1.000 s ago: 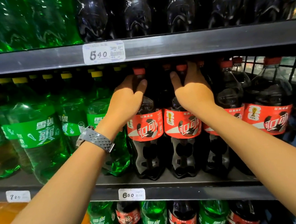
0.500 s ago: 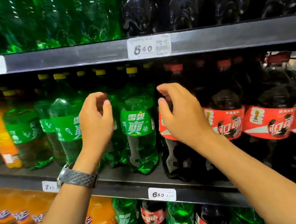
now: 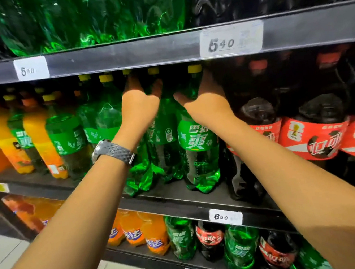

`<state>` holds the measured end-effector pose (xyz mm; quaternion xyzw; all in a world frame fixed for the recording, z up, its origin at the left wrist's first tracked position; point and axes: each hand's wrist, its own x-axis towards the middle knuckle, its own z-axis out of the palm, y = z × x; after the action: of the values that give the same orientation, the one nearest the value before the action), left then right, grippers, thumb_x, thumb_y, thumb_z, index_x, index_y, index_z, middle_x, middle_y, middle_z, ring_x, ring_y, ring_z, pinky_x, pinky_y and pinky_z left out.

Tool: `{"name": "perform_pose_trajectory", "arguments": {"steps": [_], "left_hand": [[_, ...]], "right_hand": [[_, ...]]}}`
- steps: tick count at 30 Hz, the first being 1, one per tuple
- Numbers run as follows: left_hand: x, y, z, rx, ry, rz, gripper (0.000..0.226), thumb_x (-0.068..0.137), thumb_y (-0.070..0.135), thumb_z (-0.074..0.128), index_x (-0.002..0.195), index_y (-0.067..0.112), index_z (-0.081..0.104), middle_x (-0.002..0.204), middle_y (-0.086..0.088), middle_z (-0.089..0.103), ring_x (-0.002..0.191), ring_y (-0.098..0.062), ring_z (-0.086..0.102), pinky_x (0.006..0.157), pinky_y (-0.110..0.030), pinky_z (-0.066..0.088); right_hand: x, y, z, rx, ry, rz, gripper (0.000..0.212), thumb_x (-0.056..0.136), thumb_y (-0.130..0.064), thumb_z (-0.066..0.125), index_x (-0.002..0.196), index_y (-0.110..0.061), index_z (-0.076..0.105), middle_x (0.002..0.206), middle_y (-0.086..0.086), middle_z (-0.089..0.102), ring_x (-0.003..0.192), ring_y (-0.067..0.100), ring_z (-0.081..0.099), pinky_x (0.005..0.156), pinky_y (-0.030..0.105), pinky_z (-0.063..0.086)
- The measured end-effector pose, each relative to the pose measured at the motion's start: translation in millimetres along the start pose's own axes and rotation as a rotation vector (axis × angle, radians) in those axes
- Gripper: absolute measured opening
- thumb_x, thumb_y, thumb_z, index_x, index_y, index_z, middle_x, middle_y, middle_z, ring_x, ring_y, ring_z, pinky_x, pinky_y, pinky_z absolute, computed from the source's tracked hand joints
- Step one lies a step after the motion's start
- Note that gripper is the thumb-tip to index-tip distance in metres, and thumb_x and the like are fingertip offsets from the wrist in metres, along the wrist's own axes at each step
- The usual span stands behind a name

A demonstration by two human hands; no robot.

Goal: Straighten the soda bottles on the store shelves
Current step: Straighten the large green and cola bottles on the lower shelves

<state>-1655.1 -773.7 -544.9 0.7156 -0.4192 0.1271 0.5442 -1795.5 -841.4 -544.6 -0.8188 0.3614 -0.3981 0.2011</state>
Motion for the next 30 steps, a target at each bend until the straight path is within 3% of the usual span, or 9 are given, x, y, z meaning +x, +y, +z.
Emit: {"name": "perform_pose_trajectory", "arguments": {"steps": [2,6,10,14,18,21,23,26,30], "left_hand": [[10.5,-2.2,10.5,0.014,-0.026,0.024,0.062,0.090,0.040,0.060,0.138,0.006,0.042,0.137,-0.014,0.052,0.126,-0.027,0.050,0.103,-0.034,0.039],[27.4,-6.5,31.8,0.195,-0.069,-0.038,0.055,0.095,0.044,0.050,0.134,0.005,0.048,0.134,-0.018,0.055,0.122,-0.035,0.052,0.096,-0.034,0.041],[35.8,-1.6,37.5,0.517,-0.103,-0.039,0.043,0.094,0.020,0.049,0.132,0.001,0.049,0.131,-0.023,0.054,0.121,-0.040,0.051,0.095,-0.038,0.042],[42.1,7.2,21.7,0.689,-0.223,0.019,0.036,0.092,0.021,0.049,0.119,-0.001,0.060,0.124,-0.027,0.058,0.116,-0.041,0.053,0.090,-0.038,0.044],[40.2,8.9,16.2,0.600,-0.268,0.031,0.050,0.092,0.048,0.051,0.118,0.007,0.064,0.122,-0.021,0.060,0.113,-0.036,0.056,0.085,-0.033,0.043],[39.7,1.5,15.4,0.488,-0.248,0.057,0.061,0.091,0.057,0.048,0.124,0.006,0.057,0.122,-0.020,0.058,0.111,-0.034,0.056,0.082,-0.031,0.042],[41.8,0.0,14.1,0.447,-0.285,0.078,0.064,0.095,0.054,0.040,0.136,0.005,0.046,0.132,-0.023,0.051,0.118,-0.037,0.051,0.092,-0.035,0.041],[49.2,-5.5,9.4,0.445,-0.423,0.167,0.044,0.103,0.035,0.032,0.140,0.015,0.045,0.139,-0.025,0.043,0.123,-0.038,0.046,0.099,-0.036,0.038],[55.6,-12.0,5.1,0.406,-0.427,0.173,0.051,0.101,0.042,0.034,0.137,0.009,0.046,0.140,-0.021,0.044,0.125,-0.032,0.045,0.098,-0.033,0.035]], "right_hand": [[1.0,3.9,3.3,-0.026,0.000,-0.011,0.087,0.085,-0.046,0.062,0.149,-0.009,0.016,0.145,0.016,0.039,0.131,0.032,0.040,0.105,0.039,0.038],[5.7,5.4,7.0,-0.071,0.038,-0.062,0.081,0.088,-0.042,0.059,0.148,-0.007,0.018,0.145,0.016,0.036,0.131,0.032,0.039,0.105,0.040,0.035],[13.4,2.7,5.5,-0.163,-0.016,-0.048,0.087,0.092,-0.041,0.056,0.149,0.000,0.006,0.150,0.019,0.026,0.136,0.032,0.031,0.108,0.038,0.030],[20.6,-0.1,-1.0,-0.186,-0.071,0.010,0.094,0.090,-0.040,0.060,0.148,0.002,0.000,0.151,0.019,0.023,0.137,0.034,0.029,0.108,0.038,0.028],[27.6,-2.4,-8.2,-0.171,-0.120,0.061,0.100,0.084,-0.038,0.068,0.149,-0.002,0.001,0.151,0.018,0.025,0.135,0.036,0.033,0.105,0.041,0.034],[28.4,-0.9,-7.6,-0.189,-0.106,0.043,0.106,0.081,-0.039,0.071,0.150,-0.004,-0.002,0.151,0.019,0.024,0.134,0.038,0.035,0.106,0.042,0.036],[29.2,1.2,-8.8,-0.223,-0.106,0.032,0.109,0.080,-0.043,0.071,0.150,-0.003,-0.003,0.152,0.021,0.021,0.136,0.037,0.032,0.108,0.041,0.034],[31.4,3.3,-9.2,-0.321,-0.107,0.029,0.110,0.082,-0.050,0.066,0.149,-0.001,-0.006,0.154,0.023,0.013,0.139,0.036,0.026,0.110,0.039,0.029],[34.2,2.7,-6.8,-0.419,-0.069,0.045,0.099,0.087,-0.052,0.057,0.148,0.004,0.003,0.152,0.026,0.018,0.137,0.038,0.028,0.109,0.039,0.030]]}}
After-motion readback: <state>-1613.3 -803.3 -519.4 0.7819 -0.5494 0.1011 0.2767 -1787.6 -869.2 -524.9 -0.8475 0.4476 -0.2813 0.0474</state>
